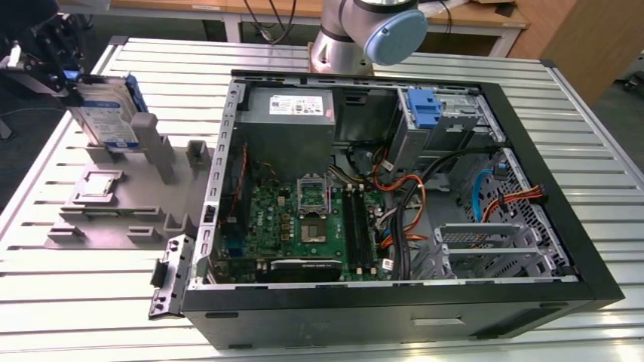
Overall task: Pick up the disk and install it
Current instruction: 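Pick up the disk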
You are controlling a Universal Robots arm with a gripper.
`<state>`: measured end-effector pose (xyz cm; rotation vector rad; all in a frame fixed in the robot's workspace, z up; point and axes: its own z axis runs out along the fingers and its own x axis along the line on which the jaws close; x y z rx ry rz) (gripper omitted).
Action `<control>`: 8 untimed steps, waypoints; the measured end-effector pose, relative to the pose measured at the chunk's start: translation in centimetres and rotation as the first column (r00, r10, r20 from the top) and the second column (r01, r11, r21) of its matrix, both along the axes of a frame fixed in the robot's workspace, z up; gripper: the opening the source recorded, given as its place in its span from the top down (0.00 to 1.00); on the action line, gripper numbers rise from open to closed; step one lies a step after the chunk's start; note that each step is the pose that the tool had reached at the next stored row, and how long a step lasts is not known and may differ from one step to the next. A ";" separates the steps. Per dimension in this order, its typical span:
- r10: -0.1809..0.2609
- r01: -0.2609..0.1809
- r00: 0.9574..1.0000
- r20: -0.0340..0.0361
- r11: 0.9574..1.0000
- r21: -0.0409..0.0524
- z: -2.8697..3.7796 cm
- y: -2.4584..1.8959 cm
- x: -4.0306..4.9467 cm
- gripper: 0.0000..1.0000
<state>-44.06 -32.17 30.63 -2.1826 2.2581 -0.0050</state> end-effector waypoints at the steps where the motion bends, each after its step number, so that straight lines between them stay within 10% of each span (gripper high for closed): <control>1: 0.000 0.000 1.000 0.000 1.000 0.000 0.03 0.00 0.00 0.63; 8: 0.000 0.000 1.000 0.000 1.000 0.000 0.65 0.00 0.00 0.63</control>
